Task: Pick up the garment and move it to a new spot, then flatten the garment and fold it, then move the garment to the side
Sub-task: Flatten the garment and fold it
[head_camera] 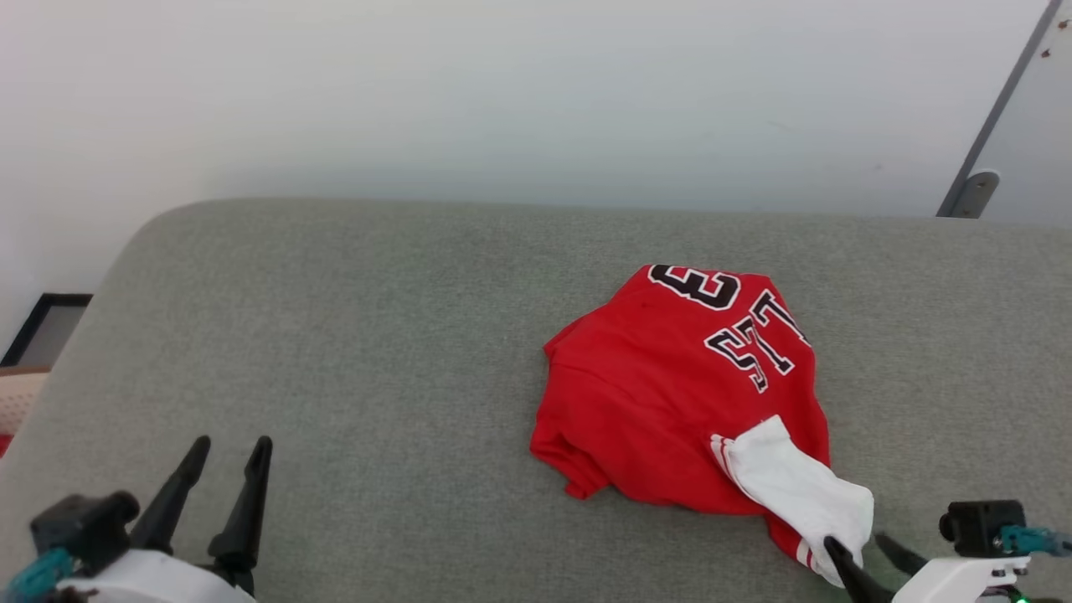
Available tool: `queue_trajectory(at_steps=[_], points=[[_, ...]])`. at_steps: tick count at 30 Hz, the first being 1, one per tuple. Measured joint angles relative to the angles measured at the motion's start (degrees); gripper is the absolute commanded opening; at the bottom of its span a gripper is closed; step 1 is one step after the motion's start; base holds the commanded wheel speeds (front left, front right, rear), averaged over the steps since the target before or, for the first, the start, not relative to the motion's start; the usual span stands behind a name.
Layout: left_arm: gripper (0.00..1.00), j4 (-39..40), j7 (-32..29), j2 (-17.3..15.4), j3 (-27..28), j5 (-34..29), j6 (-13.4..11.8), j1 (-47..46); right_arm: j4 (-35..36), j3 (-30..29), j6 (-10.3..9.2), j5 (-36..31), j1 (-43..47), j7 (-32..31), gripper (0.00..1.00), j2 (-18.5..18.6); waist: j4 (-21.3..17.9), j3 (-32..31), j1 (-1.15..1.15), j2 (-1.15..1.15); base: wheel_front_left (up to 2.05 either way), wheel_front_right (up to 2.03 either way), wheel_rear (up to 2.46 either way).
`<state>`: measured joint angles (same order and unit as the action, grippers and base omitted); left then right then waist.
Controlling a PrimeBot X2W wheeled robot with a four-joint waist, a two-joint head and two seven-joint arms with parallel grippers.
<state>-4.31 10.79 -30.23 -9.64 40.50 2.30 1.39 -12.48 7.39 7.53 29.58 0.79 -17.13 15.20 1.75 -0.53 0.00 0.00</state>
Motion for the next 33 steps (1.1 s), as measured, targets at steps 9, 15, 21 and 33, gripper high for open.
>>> queue_trajectory(at_steps=[9, 15, 21, 33], points=[[1.00, 2.67, -11.36, -3.19, -3.46, 3.83, 2.70, -5.88, 6.43, -3.85, 0.00, -2.96, -0.12, 1.16, 1.00, -1.29, -1.71, -0.73, 0.00, 0.00, 0.00, 0.00, 0.00], [1.00, 2.24, -21.21, -5.03, -7.21, 6.47, 3.85, -13.41, 8.53, -6.88, 0.00, -6.97, -1.65, 5.45, 1.00, -3.02, -3.35, -0.76, 0.00, 0.00, 0.00, 0.00, 0.00], [1.00, -0.19, -29.84, -4.16, -11.76, 9.93, 4.70, -21.65, 8.25, -9.17, 0.00, -10.26, -3.57, 9.70, 1.00, -4.67, -5.42, -0.31, 0.00, 0.00, 0.00, 0.00, 0.00], [1.00, -10.18, -41.77, -2.13, -20.84, 14.41, 5.02, -33.78, 7.26, -10.05, 0.00, -15.25, -9.60, 14.12, 1.00, -8.56, -9.85, 4.55, 0.00, 0.00, 0.00, 0.00, 0.00]])
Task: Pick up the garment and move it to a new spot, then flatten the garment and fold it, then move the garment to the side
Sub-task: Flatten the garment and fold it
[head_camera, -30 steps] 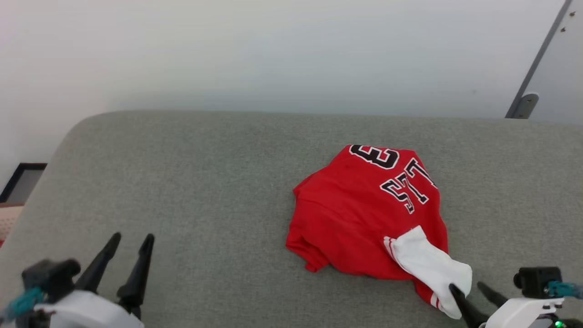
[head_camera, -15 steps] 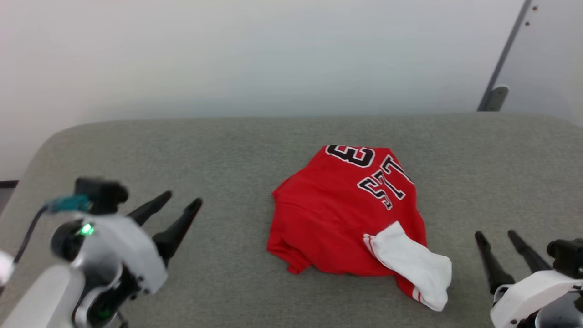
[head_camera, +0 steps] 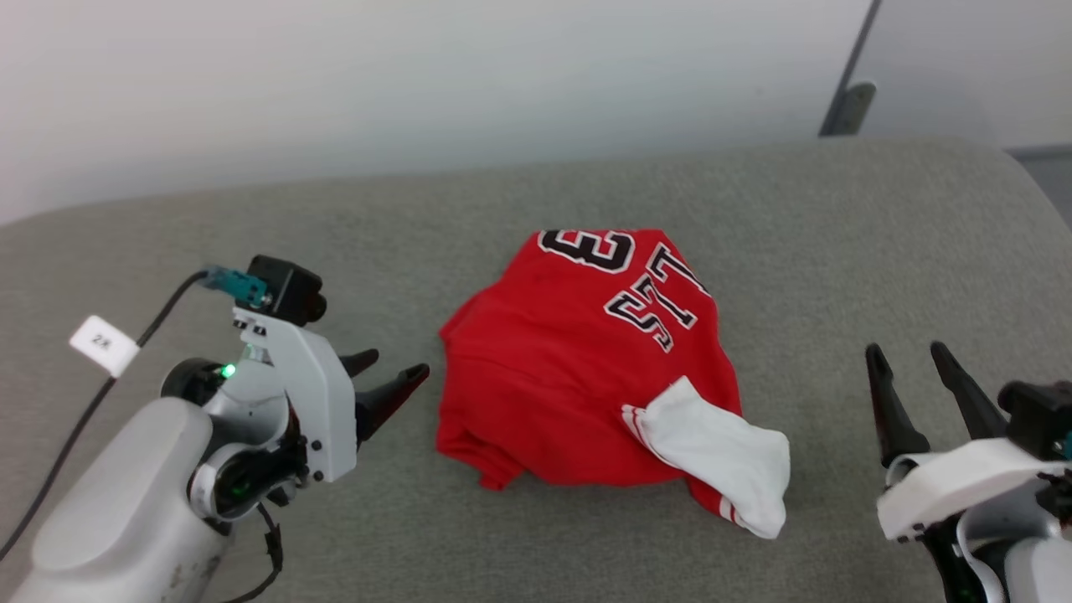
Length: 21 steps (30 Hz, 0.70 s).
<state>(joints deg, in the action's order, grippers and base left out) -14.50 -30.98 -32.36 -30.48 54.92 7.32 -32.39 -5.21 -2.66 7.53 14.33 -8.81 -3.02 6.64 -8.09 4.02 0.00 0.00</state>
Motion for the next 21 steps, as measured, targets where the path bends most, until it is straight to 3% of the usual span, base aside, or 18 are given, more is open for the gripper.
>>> queue_trajectory(at_steps=[11, 19, 20, 21], points=[[1.00, -6.89, -4.32, 1.83, -4.80, 3.08, 0.00, -3.84, -3.55, 1.27, 0.00, -0.82, -5.22, 3.64, 1.00, -1.78, -3.97, 6.31, 0.00, 0.00, 0.00, 0.00, 0.00], [0.97, -11.46, -3.49, 2.58, -8.43, 3.24, 0.01, -5.49, -5.79, 1.64, 0.00, -0.75, -7.05, 5.04, 1.00, -2.38, -5.43, 9.51, 0.00, 0.00, 0.00, 0.00, 0.00], [0.38, -12.13, -3.08, 2.64, -8.67, 3.27, 0.10, -5.89, -5.90, 1.65, 0.00, -0.75, -7.27, 5.09, 1.00, -2.42, -5.51, 9.73, 0.00, 0.00, 0.00, 0.00, 0.00], [0.00, -12.84, -2.67, 2.83, -8.91, 3.59, 0.14, -6.27, -6.09, 1.66, 0.00, -0.75, -7.42, 5.31, 1.00, -2.45, -5.55, 9.92, 0.00, 0.00, 0.00, 0.00, 0.00]])
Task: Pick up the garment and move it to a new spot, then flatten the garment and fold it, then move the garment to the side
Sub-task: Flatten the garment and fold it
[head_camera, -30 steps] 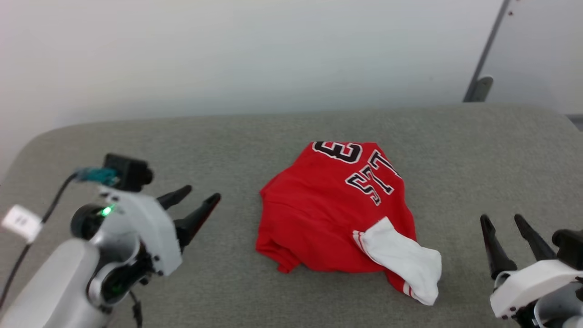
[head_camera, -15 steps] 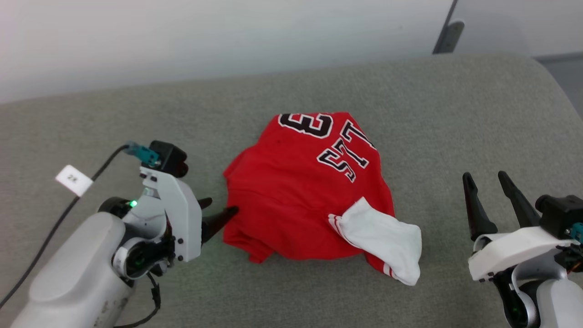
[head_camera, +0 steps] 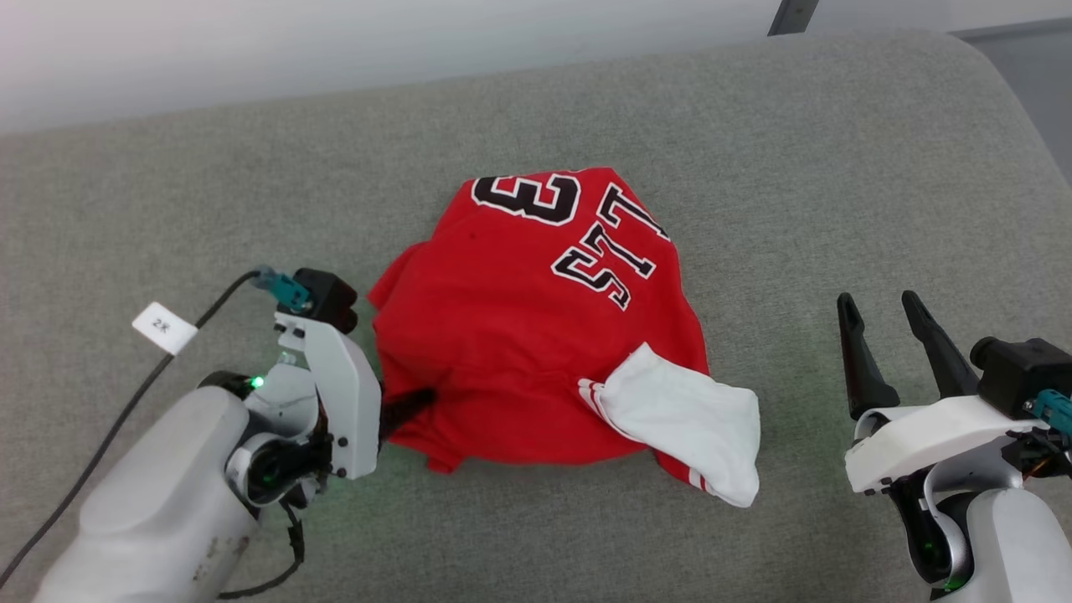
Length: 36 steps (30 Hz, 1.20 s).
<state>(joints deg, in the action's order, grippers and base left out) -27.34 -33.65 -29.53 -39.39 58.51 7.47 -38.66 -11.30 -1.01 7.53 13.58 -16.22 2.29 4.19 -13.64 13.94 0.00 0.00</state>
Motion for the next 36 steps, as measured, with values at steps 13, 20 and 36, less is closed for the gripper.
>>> queue_trajectory(at_steps=[13, 20, 36], points=[[0.00, -2.36, 4.98, -4.20, -4.38, 0.75, 0.09, -3.01, -0.31, -1.79, 0.00, -0.48, -0.30, 0.29, 1.00, 0.81, 2.37, -0.54, 0.00, 0.00, 0.00, 0.00, 0.00], [0.00, -1.72, 7.70, -12.11, -5.23, -3.79, 0.08, -4.77, 0.20, -2.46, 0.00, -0.55, 1.11, -0.34, 1.00, 1.11, 4.32, -2.16, 0.00, 0.00, 0.00, 0.00, 0.00], [0.00, -12.11, 12.06, -16.01, -7.09, -7.94, -0.43, -3.74, 0.66, -1.07, 0.00, 0.46, 4.02, -1.81, 1.00, 1.72, 4.77, -5.58, 0.00, 0.00, 0.00, 0.00, 0.00]])
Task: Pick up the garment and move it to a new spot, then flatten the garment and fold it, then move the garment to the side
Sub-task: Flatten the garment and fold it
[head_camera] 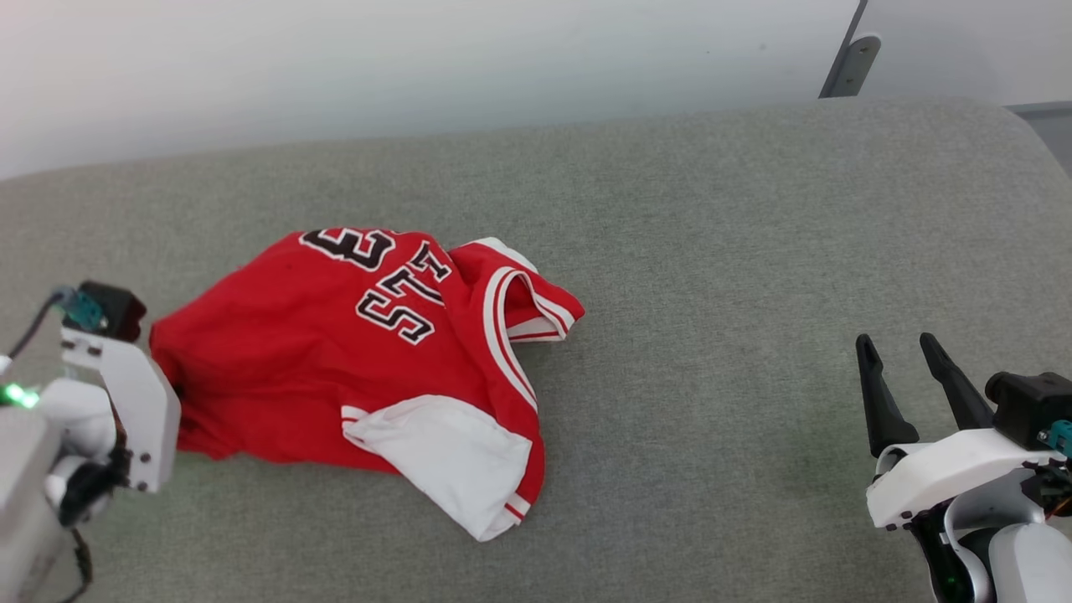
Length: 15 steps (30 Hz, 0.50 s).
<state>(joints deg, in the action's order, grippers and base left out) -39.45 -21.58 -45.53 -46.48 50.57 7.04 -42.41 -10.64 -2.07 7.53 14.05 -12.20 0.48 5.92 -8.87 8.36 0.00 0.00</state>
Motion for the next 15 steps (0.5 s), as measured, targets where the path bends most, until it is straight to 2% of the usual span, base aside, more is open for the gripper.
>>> queue_trajectory(at_steps=[3, 5, 6, 7, 15], points=[[0.00, -2.05, 0.90, 1.58, -0.04, 1.18, 0.01, 0.77, 0.20, 0.23, 0.00, 0.07, 0.15, -0.30, 1.00, 0.19, -0.18, -0.35, 0.00, 0.00, 0.00, 0.00, 0.00], [0.49, -3.08, 1.70, 2.38, 0.03, 1.69, 0.03, 0.75, 0.33, 0.34, 0.00, 0.08, 0.37, -0.48, 1.00, 0.24, -0.21, -0.56, 0.00, 0.00, 0.00, 0.00, 0.00], [0.89, -3.48, 1.79, 2.68, -0.02, 1.94, 0.04, 0.74, 0.44, 0.37, 0.00, 0.08, 0.61, -0.51, 1.00, 0.25, -0.17, -0.68, 0.00, 0.00, 0.00, 0.00, 0.00], [1.00, -3.78, 1.92, 3.01, -0.12, 2.16, 0.08, 0.73, 0.52, 0.37, 0.00, 0.08, 0.82, -0.55, 1.00, 0.26, -0.10, -0.80, 0.01, 0.00, 0.00, 0.00, 0.00], [1.00, -1.94, -1.15, 3.28, -2.11, 2.50, 0.27, -1.40, 1.30, -0.23, 0.00, 0.07, 1.33, -1.00, 1.00, 0.38, 1.28, -2.03, 0.00, 0.00, 0.00, 0.00, 0.00]])
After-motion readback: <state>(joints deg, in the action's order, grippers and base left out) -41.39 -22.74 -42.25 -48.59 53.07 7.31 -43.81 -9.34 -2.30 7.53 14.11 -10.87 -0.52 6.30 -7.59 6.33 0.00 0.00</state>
